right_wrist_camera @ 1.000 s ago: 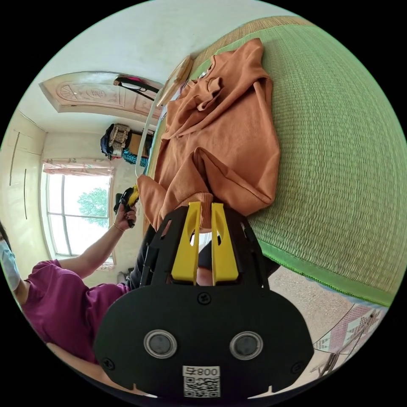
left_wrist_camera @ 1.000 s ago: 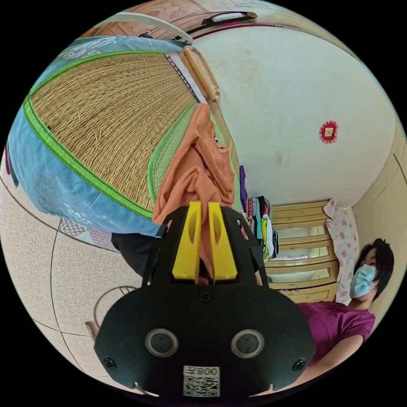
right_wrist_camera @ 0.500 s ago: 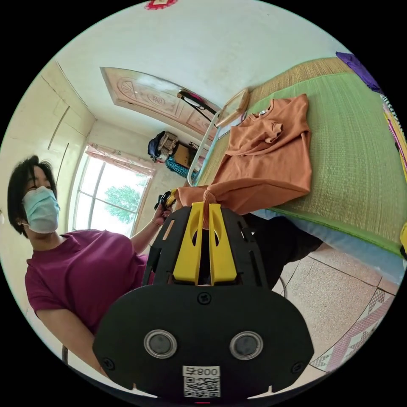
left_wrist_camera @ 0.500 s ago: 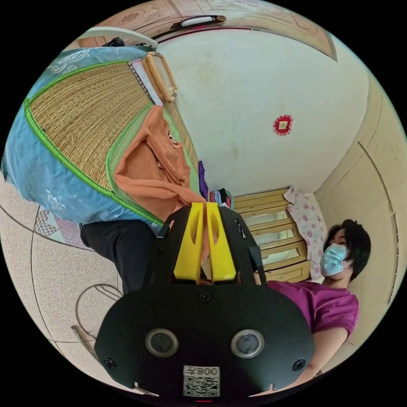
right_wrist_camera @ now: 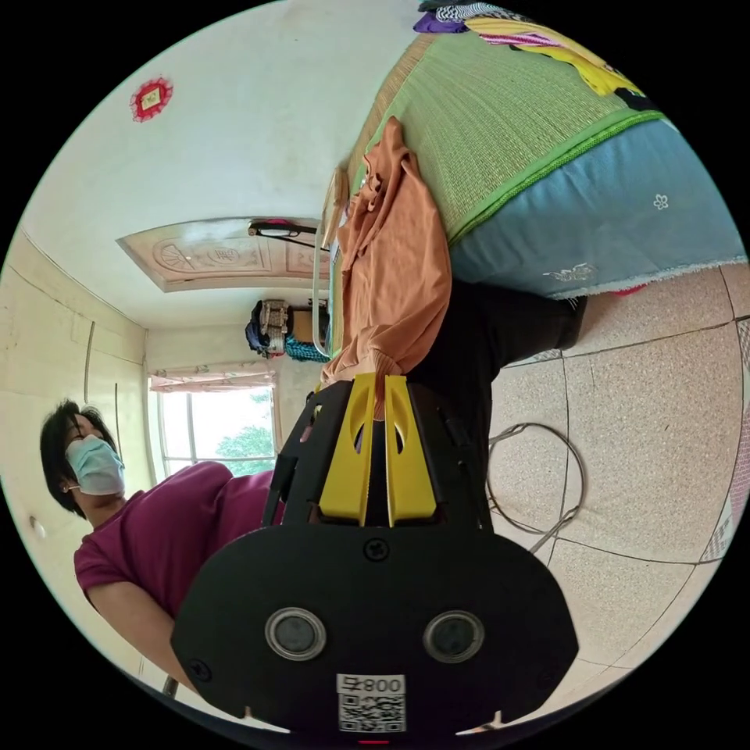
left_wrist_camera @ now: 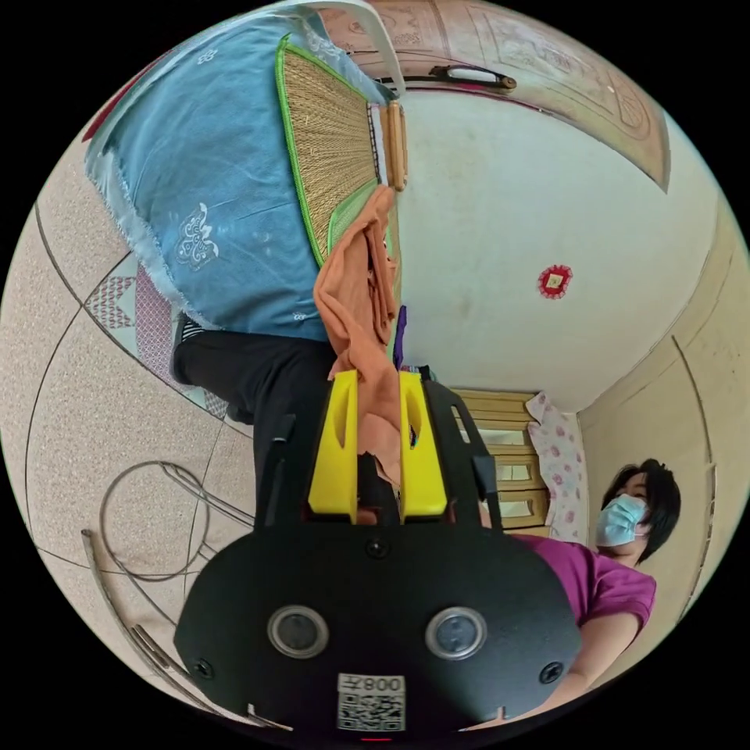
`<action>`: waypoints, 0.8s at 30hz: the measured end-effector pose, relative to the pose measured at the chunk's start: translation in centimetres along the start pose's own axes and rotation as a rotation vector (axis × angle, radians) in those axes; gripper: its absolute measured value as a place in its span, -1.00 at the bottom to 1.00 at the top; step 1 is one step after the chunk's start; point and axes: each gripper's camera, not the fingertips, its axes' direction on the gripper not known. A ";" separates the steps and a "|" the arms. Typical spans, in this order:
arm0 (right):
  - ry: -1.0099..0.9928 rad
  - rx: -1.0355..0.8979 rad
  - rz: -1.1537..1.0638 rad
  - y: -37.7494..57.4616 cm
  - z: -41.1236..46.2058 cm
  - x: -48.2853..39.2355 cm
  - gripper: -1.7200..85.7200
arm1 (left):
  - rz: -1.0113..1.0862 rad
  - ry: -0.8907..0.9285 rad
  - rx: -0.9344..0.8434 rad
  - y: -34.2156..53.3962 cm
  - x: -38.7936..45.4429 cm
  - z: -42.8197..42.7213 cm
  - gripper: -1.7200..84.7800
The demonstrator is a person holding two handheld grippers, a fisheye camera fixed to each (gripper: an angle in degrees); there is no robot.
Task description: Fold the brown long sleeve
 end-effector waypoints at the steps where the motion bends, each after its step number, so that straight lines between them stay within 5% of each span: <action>1: -0.011 0.007 0.002 0.2 -0.1 0.3 -0.92 | 0.017 -0.021 -0.009 0.7 0.1 -0.3 -0.75; 14: -0.022 0.022 0.015 1.7 0.6 2.6 -0.92 | 0.067 -0.063 -0.127 3.6 0.5 4.3 -0.82; 19: -0.022 0.025 -0.031 2.2 0.0 1.3 -0.91 | 0.180 0.066 -0.139 4.9 6.9 1.8 -0.86; 24: 0.035 -0.026 -0.054 2.4 0.3 1.4 -0.91 | 0.207 -0.052 -0.229 6.4 9.8 0.0 -0.86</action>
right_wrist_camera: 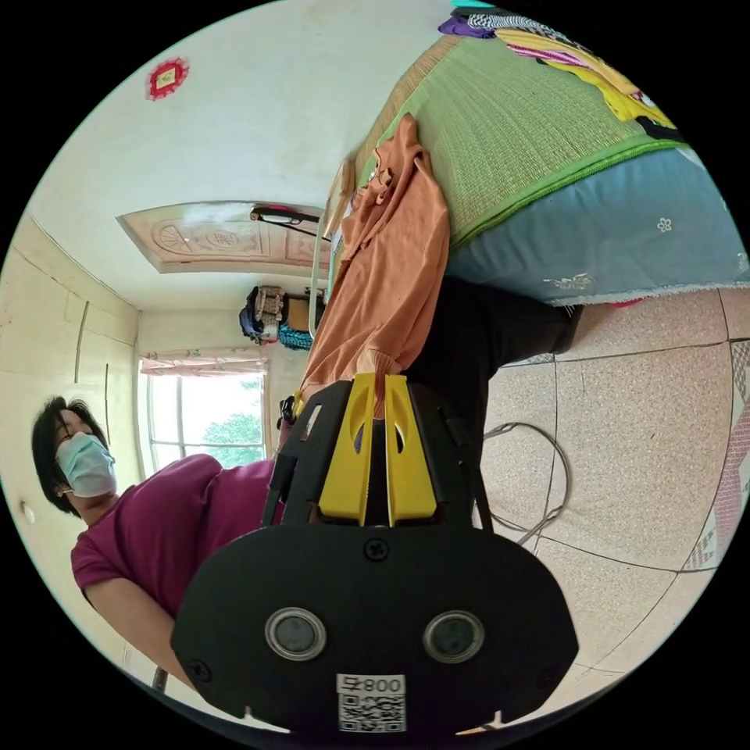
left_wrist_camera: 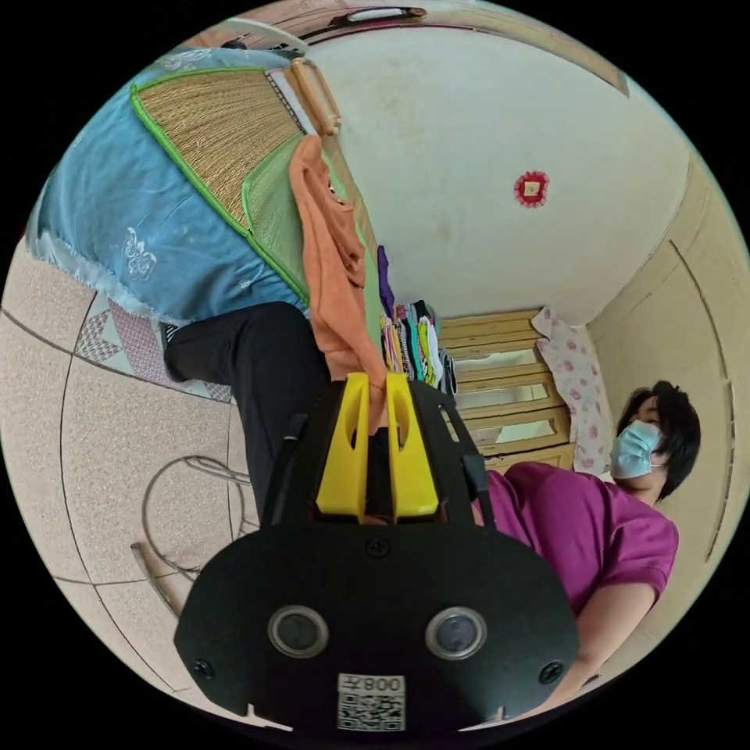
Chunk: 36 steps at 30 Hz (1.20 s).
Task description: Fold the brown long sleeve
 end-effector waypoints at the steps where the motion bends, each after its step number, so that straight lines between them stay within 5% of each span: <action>1: 0.010 -0.006 0.012 0.2 0.2 0.7 -0.90 | -0.044 -0.022 -0.009 0.3 -1.1 0.0 -0.86; 12: -0.095 0.235 0.022 4.0 -3.2 4.9 -0.79 | -0.187 0.077 0.097 2.1 -4.7 0.5 -0.77; 24: -0.162 0.139 0.060 2.2 0.1 9.4 -0.72 | -0.269 0.067 0.184 0.9 -5.1 -0.3 -0.67; 36: -0.252 0.123 0.070 3.3 -1.2 12.1 -0.89 | -0.207 0.115 0.119 -3.5 -2.3 0.0 -0.87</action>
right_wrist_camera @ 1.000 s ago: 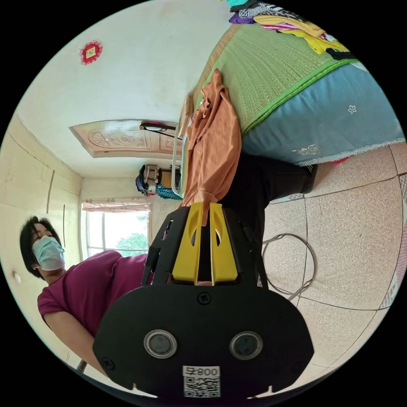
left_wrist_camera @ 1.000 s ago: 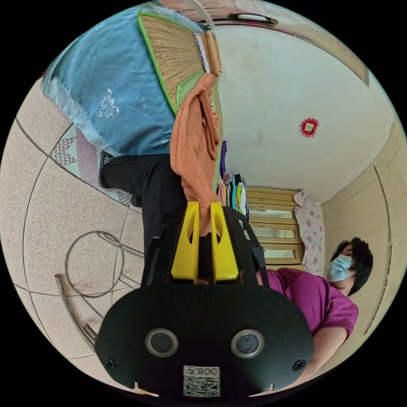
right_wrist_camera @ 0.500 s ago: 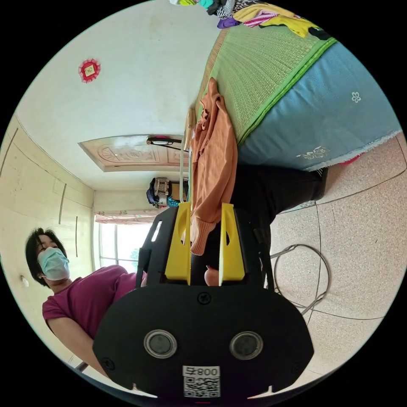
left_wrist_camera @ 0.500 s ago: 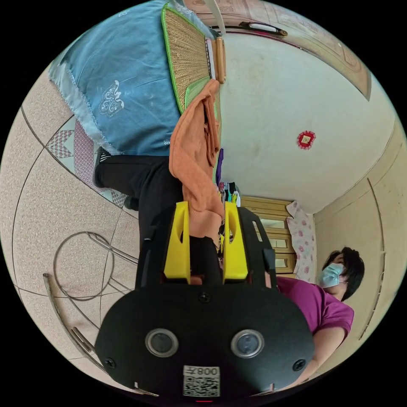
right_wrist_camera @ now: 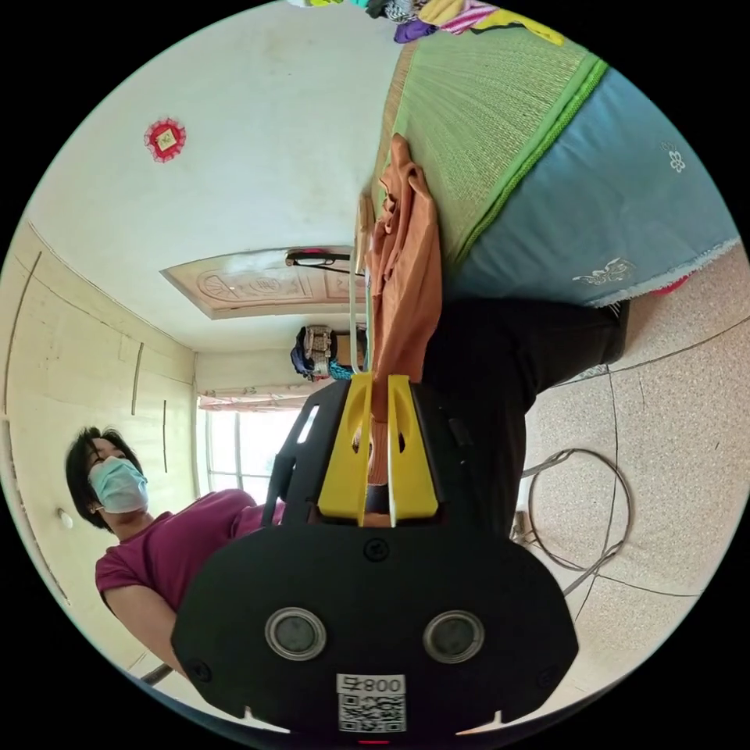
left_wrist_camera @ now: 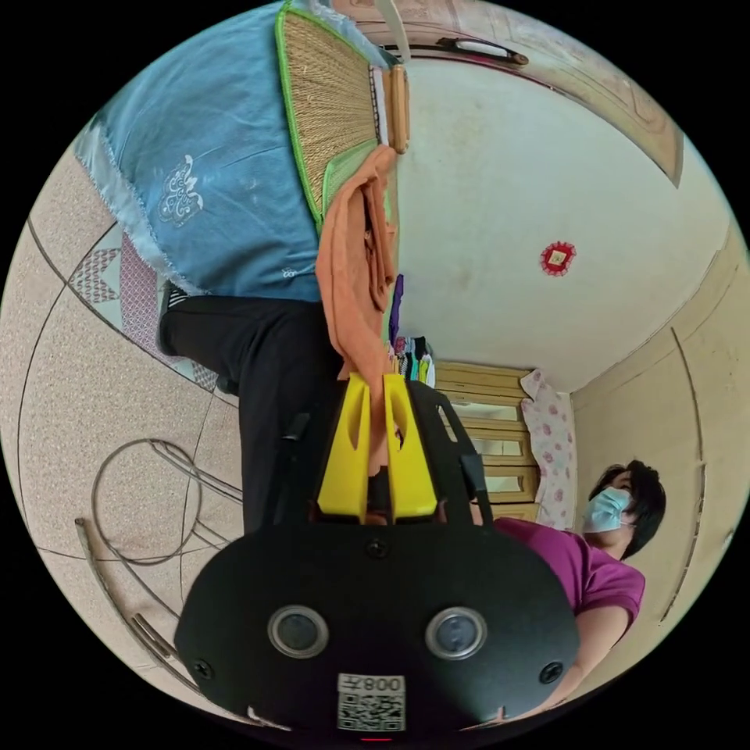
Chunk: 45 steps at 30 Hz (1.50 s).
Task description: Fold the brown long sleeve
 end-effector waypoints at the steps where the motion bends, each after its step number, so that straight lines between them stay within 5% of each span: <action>1: -0.012 -0.004 -0.021 0.3 -0.4 -0.5 -0.90 | 0.014 0.022 0.011 0.0 0.8 -0.4 -0.88; 24: -0.145 -0.031 -0.431 9.7 -11.4 -13.6 -0.94 | 0.490 0.279 -0.048 0.1 18.1 -5.3 -0.89; 35: -0.153 0.019 -0.401 6.3 -11.5 -11.3 -0.93 | 0.412 0.340 0.034 -6.2 11.7 -4.4 -0.89; 45: -0.104 0.089 -0.377 -5.1 -9.7 -11.4 -0.93 | 0.422 0.272 0.071 -21.5 8.2 0.6 -0.89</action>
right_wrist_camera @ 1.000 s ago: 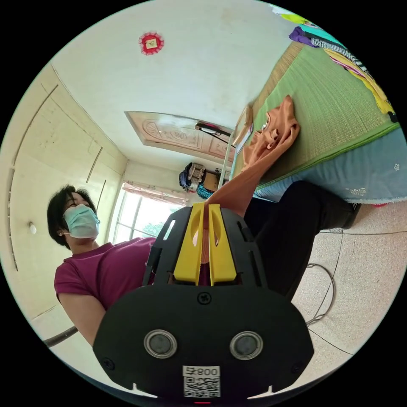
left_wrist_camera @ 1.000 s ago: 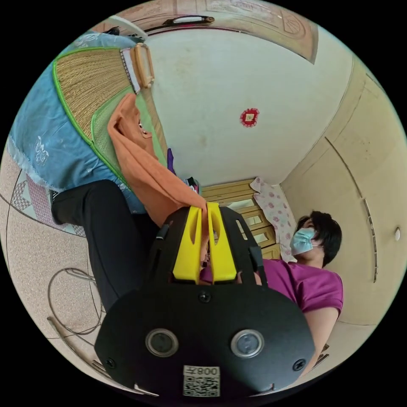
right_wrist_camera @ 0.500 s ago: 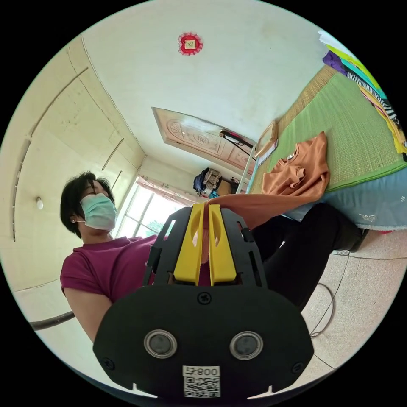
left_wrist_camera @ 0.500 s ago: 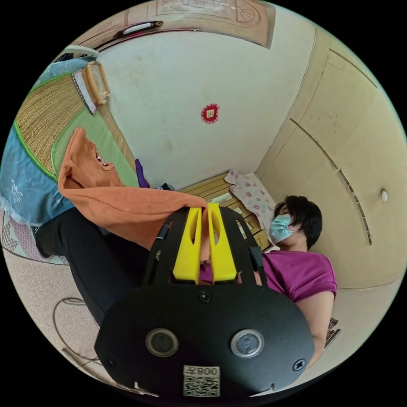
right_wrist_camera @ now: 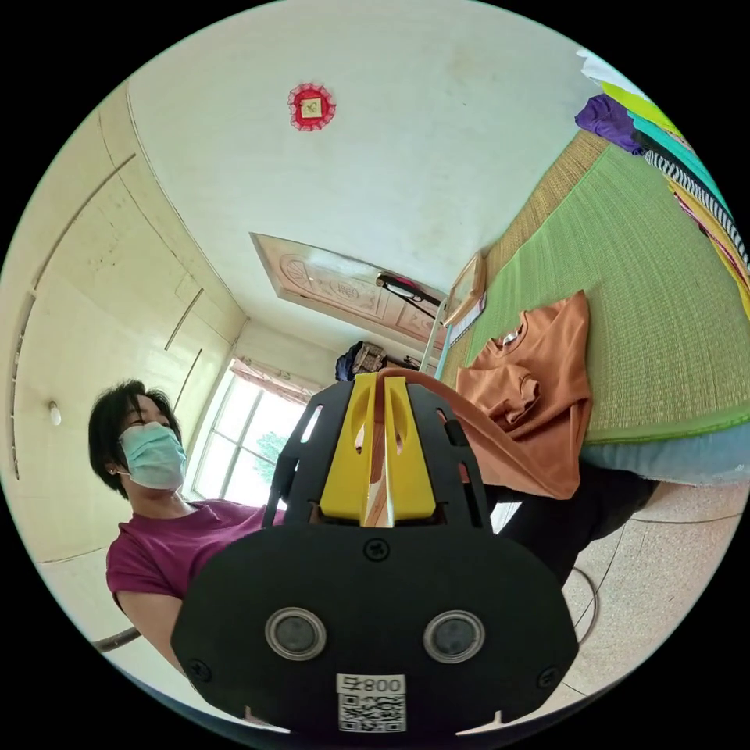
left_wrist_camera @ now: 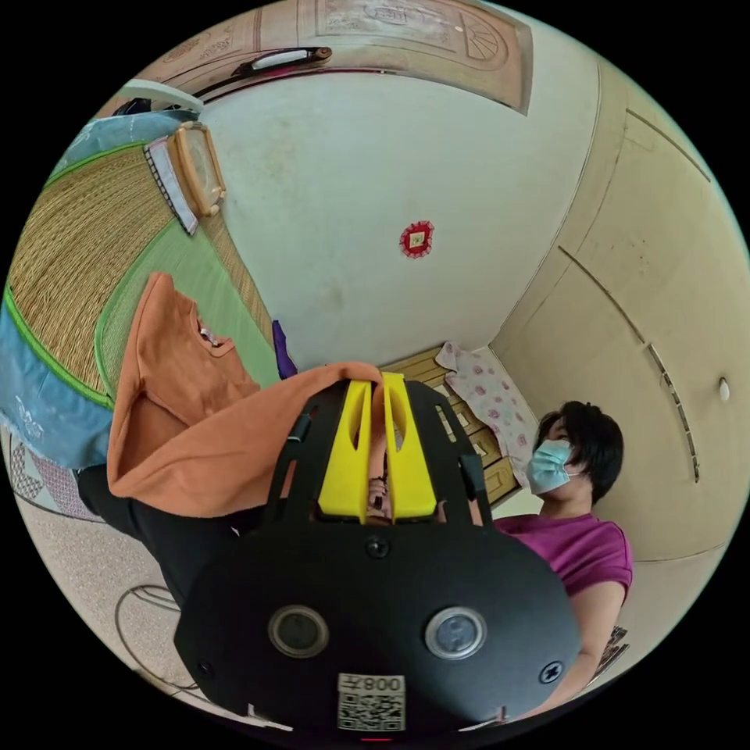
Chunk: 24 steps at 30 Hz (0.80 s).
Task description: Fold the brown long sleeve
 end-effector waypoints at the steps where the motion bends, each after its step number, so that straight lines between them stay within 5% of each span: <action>1: 0.005 -0.004 0.009 -1.7 0.6 0.9 -0.93 | -0.012 -0.008 0.007 -1.7 -1.8 0.8 -0.89; 14: 0.123 -0.035 0.226 -18.9 8.6 15.0 -0.93 | -0.165 -0.189 0.056 -15.8 -24.6 7.6 -0.88; 24: 0.185 -0.037 0.463 -23.3 13.8 27.6 -0.91 | -0.421 -0.374 0.093 -19.6 -46.4 9.9 -0.83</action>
